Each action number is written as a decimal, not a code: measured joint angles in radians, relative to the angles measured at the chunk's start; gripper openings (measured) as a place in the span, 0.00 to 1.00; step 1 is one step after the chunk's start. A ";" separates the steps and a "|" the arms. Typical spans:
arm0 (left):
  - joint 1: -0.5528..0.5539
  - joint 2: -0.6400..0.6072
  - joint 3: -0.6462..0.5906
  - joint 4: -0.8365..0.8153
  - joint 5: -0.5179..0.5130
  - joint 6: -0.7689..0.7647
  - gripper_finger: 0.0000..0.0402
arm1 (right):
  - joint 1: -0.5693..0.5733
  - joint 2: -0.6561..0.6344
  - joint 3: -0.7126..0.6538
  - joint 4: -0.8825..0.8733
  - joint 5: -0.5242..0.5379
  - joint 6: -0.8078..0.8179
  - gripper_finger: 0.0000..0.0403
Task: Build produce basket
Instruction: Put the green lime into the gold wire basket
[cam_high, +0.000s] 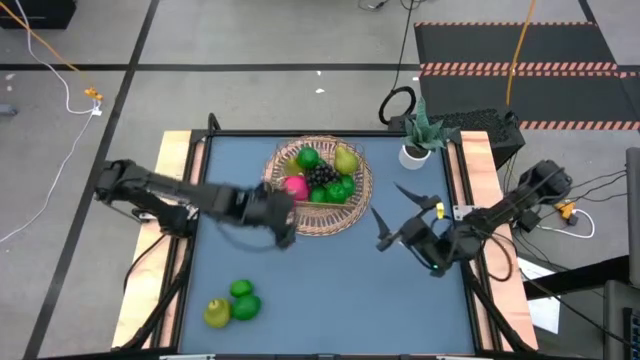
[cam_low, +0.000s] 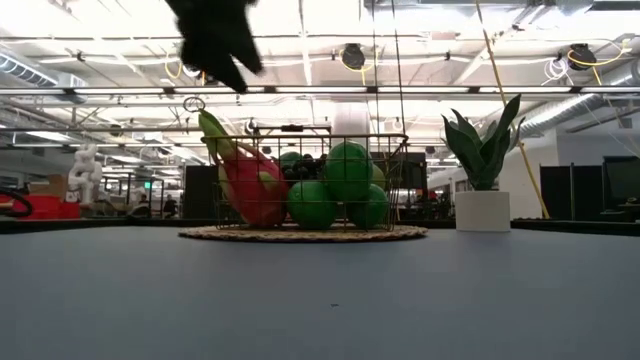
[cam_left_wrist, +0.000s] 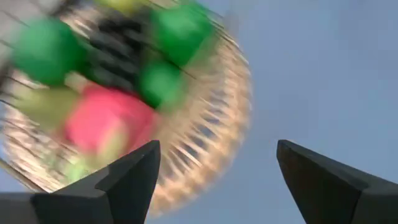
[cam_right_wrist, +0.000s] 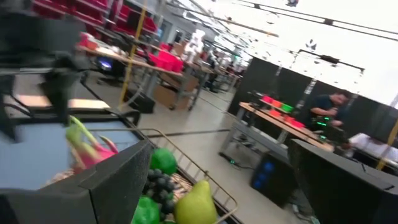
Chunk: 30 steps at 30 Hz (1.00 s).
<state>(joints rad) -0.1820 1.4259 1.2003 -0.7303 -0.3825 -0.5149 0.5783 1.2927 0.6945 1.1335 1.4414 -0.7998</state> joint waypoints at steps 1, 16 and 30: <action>-0.046 0.002 0.000 -0.021 0.005 -0.035 0.78 | 0.012 -0.009 0.000 0.000 -0.001 0.000 0.93; -0.549 0.012 -0.013 -0.308 0.304 -0.636 0.72 | 0.052 -0.025 0.000 0.000 -0.029 0.033 0.93; -0.675 0.012 -0.216 0.169 0.182 -0.547 0.73 | 0.052 -0.025 0.000 0.000 -0.049 0.016 0.93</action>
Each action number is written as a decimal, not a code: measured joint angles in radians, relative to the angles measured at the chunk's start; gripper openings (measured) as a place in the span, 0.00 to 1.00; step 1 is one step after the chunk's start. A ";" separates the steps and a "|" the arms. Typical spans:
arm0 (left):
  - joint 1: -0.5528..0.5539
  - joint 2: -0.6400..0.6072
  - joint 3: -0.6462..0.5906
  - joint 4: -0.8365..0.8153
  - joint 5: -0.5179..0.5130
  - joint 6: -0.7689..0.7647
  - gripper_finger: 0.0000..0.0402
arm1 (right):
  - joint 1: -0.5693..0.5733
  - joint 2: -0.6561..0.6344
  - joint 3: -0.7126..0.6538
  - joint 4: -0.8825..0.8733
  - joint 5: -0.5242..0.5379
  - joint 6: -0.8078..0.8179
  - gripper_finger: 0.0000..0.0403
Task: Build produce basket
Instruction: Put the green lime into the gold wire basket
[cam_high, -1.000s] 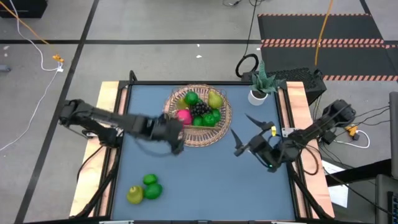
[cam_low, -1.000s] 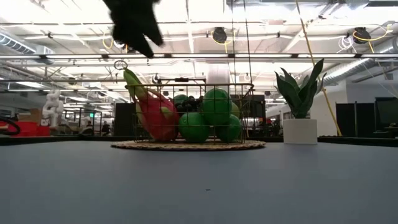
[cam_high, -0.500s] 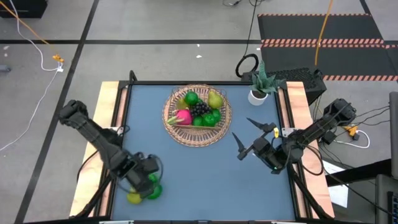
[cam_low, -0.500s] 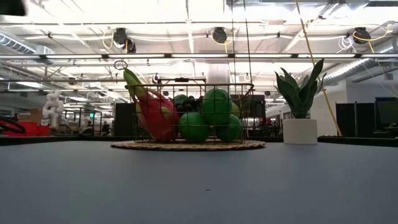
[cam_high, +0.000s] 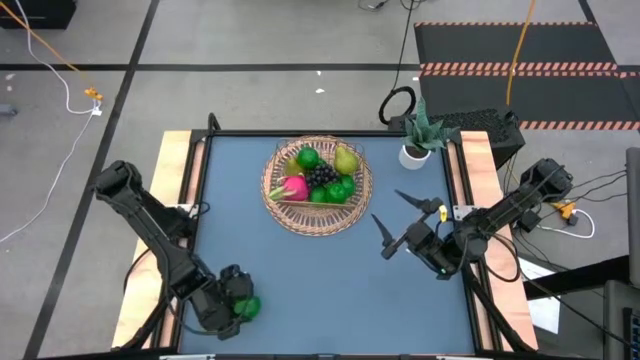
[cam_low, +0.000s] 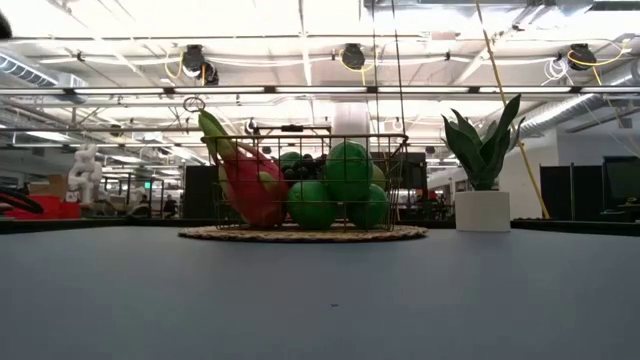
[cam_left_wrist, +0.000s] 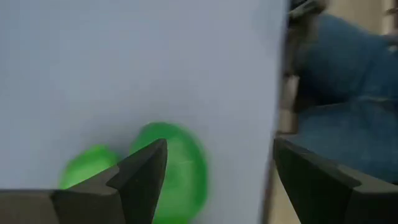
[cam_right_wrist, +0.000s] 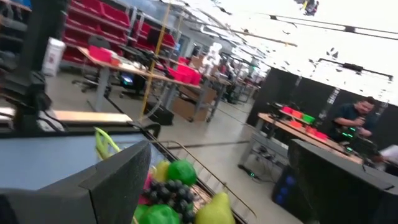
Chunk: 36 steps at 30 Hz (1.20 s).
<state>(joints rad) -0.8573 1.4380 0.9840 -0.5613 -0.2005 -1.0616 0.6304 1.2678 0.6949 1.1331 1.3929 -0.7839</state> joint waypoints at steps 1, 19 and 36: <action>0.001 0.000 -0.013 -0.017 -0.001 -0.014 0.73 | 0.000 0.000 0.000 0.001 0.016 -0.008 0.93; 0.005 0.133 -0.118 0.105 0.124 -0.112 0.74 | 0.000 0.000 0.000 0.001 0.051 -0.014 0.93; 0.052 0.161 -0.122 0.188 0.147 -0.050 0.74 | 0.000 0.000 0.000 0.001 0.047 -0.015 0.93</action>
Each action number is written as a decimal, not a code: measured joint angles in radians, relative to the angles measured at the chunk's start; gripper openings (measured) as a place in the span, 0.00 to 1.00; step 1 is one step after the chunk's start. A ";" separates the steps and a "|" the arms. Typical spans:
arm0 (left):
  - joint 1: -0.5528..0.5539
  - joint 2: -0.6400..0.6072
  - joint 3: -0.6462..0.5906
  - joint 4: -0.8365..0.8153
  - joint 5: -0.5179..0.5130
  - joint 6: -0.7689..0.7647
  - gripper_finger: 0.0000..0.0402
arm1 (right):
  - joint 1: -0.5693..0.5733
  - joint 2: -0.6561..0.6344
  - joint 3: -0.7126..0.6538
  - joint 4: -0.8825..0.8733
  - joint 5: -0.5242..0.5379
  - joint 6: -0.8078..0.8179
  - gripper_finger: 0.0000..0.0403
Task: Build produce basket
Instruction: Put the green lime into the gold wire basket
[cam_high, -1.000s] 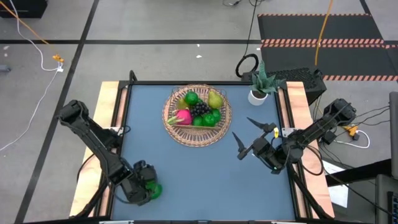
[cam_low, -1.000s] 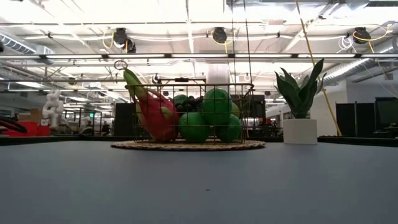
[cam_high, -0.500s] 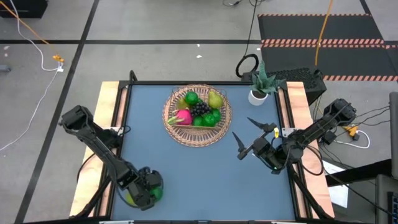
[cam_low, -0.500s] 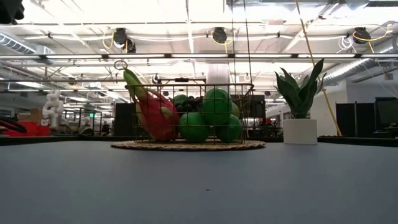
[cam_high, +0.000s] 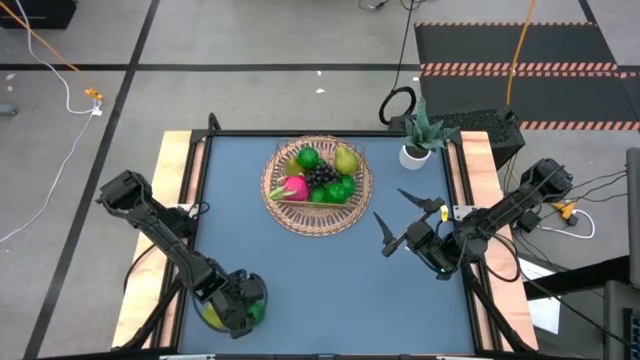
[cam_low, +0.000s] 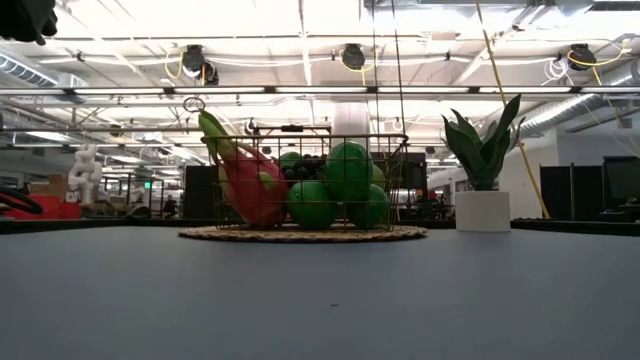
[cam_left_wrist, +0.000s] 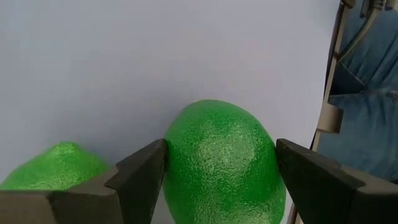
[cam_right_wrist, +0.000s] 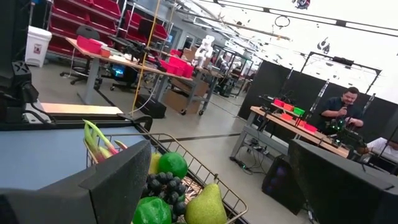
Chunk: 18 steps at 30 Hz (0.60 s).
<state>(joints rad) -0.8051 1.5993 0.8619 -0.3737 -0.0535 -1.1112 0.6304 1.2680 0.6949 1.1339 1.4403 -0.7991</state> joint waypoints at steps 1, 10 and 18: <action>0.000 0.000 0.000 0.001 -0.001 0.009 0.74 | 0.000 0.000 0.000 0.000 0.000 0.000 0.93; 0.000 0.009 -0.010 -0.001 -0.019 0.058 0.91 | 0.013 0.000 0.000 0.000 0.002 0.001 0.93; -0.002 0.005 -0.006 -0.016 -0.043 0.124 0.95 | 0.013 0.001 0.000 0.006 0.003 0.000 0.93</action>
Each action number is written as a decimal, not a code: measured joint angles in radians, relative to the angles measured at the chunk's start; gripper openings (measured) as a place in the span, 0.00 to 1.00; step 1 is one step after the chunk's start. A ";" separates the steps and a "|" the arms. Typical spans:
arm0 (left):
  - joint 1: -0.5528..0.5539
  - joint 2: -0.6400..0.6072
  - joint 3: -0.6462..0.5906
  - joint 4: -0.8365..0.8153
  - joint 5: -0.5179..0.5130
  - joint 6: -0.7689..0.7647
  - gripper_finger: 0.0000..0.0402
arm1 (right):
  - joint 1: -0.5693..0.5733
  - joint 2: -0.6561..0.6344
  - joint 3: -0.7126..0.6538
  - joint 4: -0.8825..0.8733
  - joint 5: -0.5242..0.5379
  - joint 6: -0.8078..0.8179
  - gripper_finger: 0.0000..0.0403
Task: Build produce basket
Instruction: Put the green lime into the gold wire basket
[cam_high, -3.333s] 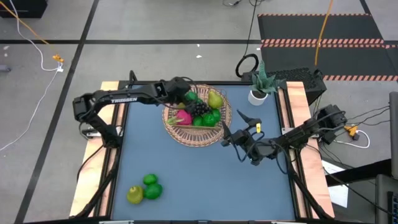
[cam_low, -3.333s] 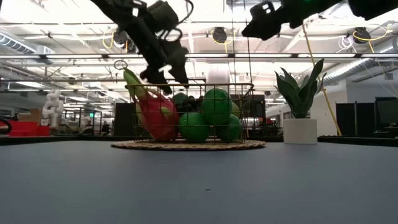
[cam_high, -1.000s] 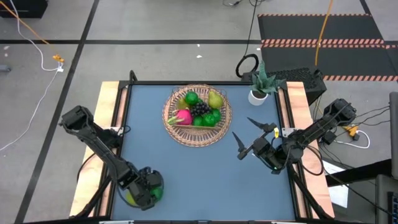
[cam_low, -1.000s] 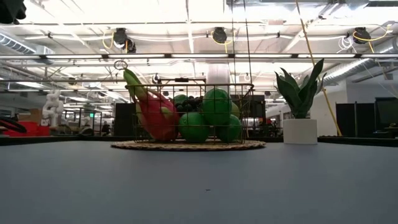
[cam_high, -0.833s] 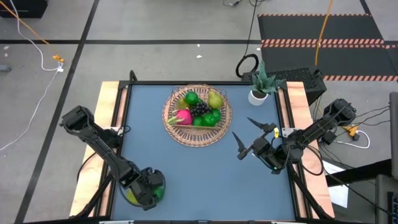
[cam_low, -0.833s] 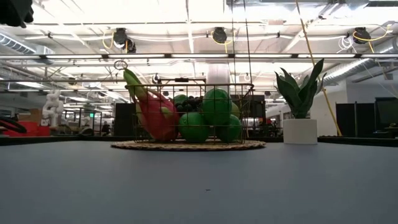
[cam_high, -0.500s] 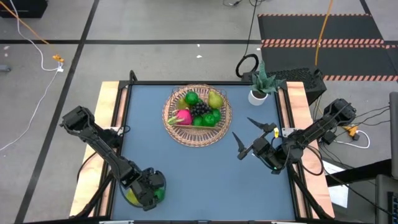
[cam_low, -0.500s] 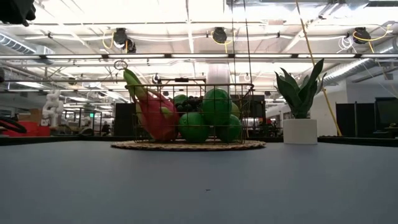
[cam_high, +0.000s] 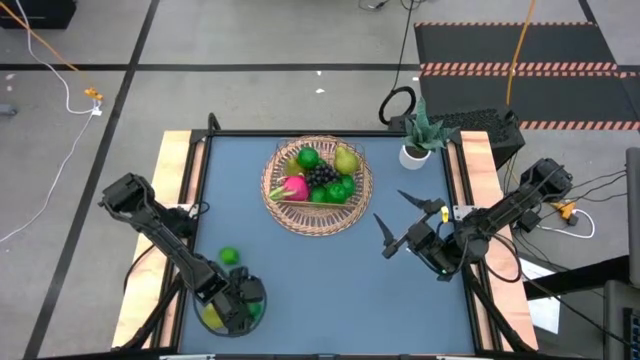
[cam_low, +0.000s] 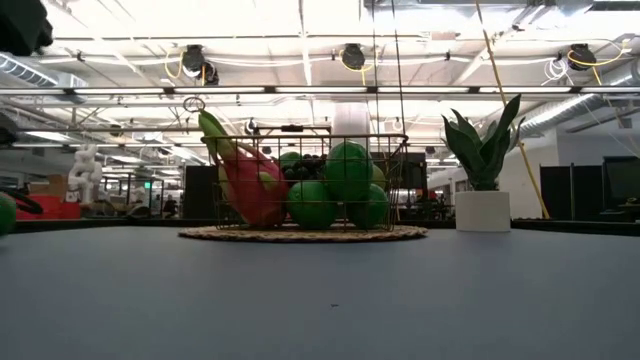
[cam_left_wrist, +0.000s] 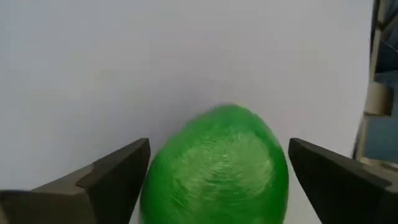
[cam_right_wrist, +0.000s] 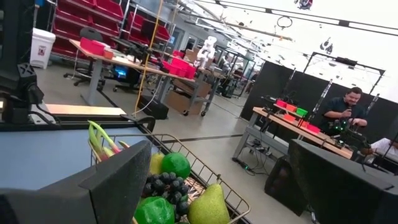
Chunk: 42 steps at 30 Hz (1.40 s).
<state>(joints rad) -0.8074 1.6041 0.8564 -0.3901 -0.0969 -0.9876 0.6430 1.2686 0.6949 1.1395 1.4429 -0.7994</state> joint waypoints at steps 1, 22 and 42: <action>0.000 -0.001 0.000 -0.005 -0.014 0.009 0.93 | 0.000 0.000 0.000 0.001 0.000 0.000 0.93; 0.073 -0.002 0.003 -0.021 -0.140 0.098 0.74 | 0.000 0.000 0.000 0.017 0.000 0.001 0.93; 0.340 -0.003 0.343 -0.122 -0.277 0.588 0.73 | 0.000 -0.001 0.000 0.039 -0.003 -0.001 0.93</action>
<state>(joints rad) -0.4679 1.6010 1.1995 -0.5124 -0.3741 -0.3995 0.6426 1.2681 0.6949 1.1785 1.4399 -0.8005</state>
